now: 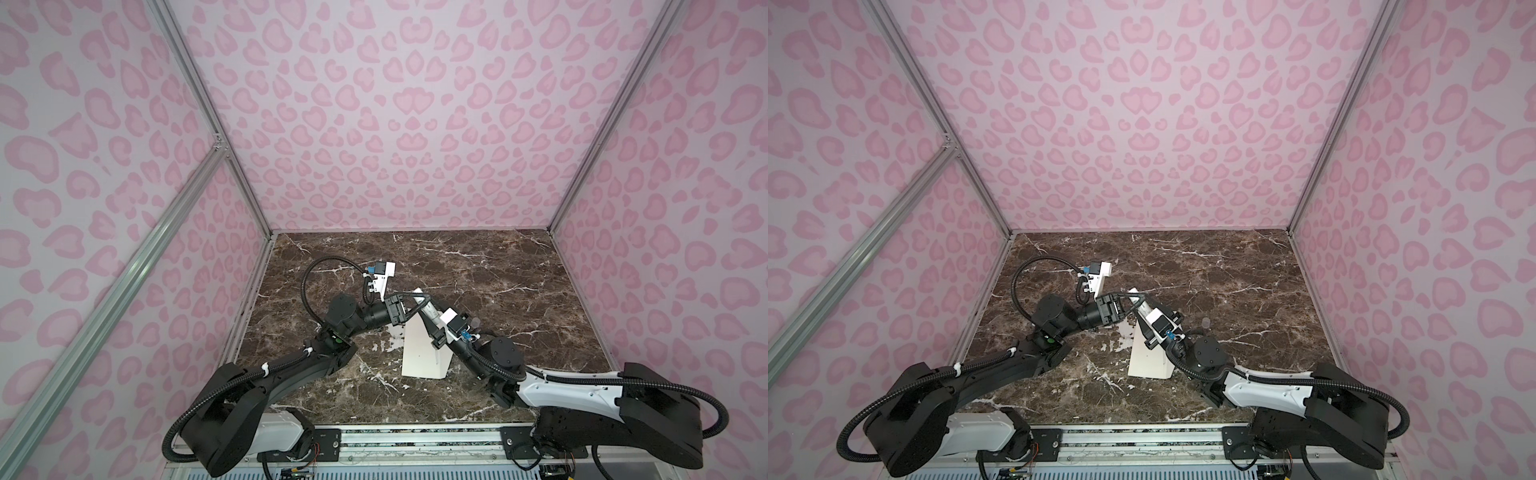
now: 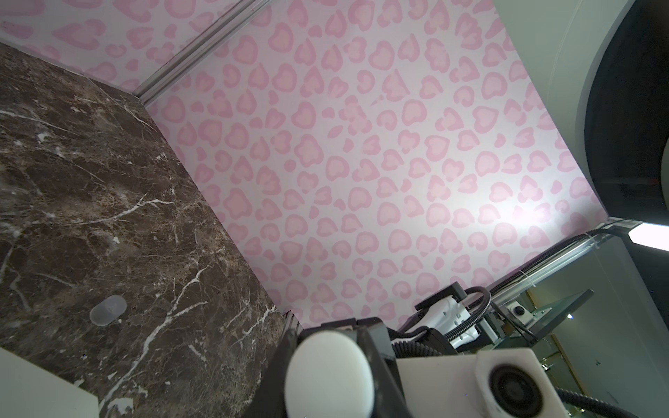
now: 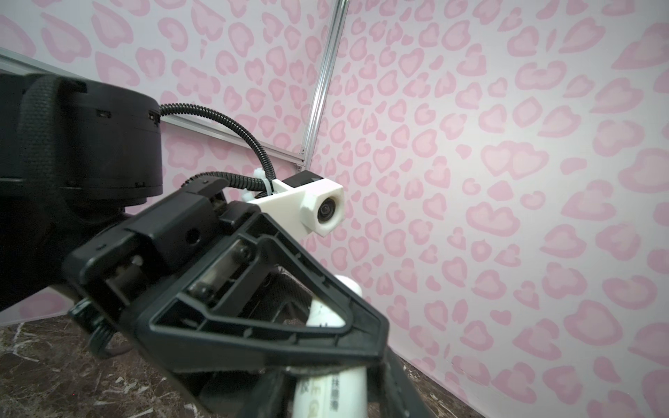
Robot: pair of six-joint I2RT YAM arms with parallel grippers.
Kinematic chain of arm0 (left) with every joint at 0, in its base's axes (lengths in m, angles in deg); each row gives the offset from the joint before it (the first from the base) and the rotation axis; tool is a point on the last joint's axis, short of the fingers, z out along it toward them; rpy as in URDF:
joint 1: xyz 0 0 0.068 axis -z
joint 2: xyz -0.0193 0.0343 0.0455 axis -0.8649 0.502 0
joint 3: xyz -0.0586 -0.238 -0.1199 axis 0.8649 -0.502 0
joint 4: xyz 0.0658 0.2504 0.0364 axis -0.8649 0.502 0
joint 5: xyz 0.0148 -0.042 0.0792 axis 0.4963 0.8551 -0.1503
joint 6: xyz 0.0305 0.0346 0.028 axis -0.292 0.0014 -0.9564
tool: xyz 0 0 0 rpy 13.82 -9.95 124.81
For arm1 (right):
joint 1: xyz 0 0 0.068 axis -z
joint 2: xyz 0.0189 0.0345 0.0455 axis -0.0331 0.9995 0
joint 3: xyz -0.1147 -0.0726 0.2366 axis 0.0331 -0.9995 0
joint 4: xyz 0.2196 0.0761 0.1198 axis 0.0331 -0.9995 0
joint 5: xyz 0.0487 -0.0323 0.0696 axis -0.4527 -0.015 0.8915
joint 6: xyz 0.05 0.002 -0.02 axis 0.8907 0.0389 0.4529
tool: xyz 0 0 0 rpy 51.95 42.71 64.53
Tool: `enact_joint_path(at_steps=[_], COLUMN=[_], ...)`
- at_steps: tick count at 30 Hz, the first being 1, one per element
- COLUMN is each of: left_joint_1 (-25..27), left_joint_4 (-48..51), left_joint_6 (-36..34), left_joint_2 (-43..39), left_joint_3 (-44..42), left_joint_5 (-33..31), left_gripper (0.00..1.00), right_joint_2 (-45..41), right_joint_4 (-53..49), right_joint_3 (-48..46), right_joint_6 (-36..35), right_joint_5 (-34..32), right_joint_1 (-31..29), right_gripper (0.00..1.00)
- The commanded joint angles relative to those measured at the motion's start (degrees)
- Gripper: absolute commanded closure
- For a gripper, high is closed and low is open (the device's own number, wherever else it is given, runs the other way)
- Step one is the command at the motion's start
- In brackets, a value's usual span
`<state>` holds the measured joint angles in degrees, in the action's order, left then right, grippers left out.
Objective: Place the letter into the envelope and seal it
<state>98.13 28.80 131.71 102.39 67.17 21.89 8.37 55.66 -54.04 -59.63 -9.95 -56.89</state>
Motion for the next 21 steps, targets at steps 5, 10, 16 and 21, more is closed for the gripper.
enact_joint_path(at_steps=[5,10,16,21], left_joint_1=[0.2,0.3,0.3,0.3], left_joint_4=[-3.5,-4.2,-4.3,-0.7], left_joint_6=[0.5,1.0,0.8,-1.9], left_joint_2=[0.2,0.6,0.3,-1.1], left_joint_3=[0.4,0.5,0.5,1.1], left_joint_5=[1.1,1.5,1.5,1.1], left_gripper=[0.84,0.83,0.61,0.42], right_joint_2=[0.8,1.1,-0.1,-3.7], right_joint_4=[-0.3,-2.1,-4.4,-12.0], right_joint_3=[1.1,1.8,2.0,2.6], right_joint_6=[-1.7,-2.5,-2.2,-0.8], right_joint_5=[-1.0,-2.3,-3.8,-5.6], right_joint_1=[-0.4,-0.8,-1.3,-1.4], right_gripper=[0.68,0.78,0.85,0.89])
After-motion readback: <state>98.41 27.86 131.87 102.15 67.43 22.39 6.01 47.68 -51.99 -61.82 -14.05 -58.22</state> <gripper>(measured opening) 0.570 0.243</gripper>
